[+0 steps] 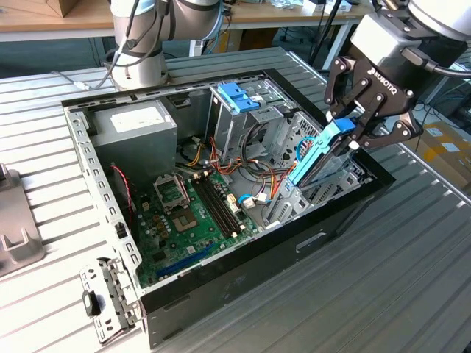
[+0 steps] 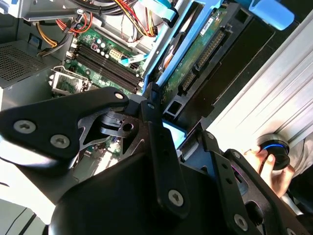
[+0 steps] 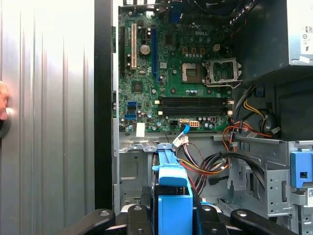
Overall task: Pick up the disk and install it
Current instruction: 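Insert the disk into the insertion slot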
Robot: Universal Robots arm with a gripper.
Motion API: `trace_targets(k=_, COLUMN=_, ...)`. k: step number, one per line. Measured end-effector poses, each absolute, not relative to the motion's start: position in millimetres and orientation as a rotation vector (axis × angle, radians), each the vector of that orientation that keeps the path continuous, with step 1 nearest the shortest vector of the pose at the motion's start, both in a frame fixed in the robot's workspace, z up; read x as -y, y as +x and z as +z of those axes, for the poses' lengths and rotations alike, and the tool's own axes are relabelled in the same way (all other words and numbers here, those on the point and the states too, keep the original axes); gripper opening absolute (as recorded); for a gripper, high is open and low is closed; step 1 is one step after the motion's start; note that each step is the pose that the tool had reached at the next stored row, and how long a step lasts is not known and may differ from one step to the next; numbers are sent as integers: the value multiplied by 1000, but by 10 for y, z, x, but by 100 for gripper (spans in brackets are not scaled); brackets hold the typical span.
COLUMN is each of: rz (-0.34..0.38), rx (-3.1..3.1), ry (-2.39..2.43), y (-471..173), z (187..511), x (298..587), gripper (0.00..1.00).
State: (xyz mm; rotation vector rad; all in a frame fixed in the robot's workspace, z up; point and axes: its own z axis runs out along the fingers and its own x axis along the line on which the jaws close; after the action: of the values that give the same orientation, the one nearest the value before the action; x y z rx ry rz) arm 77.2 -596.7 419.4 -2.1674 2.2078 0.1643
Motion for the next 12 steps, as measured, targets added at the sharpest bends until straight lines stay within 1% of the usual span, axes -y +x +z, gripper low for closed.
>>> trace_targets(k=12, rz=164, rx=-2208, ry=-2167, y=772, z=4144, x=5967, gripper=37)
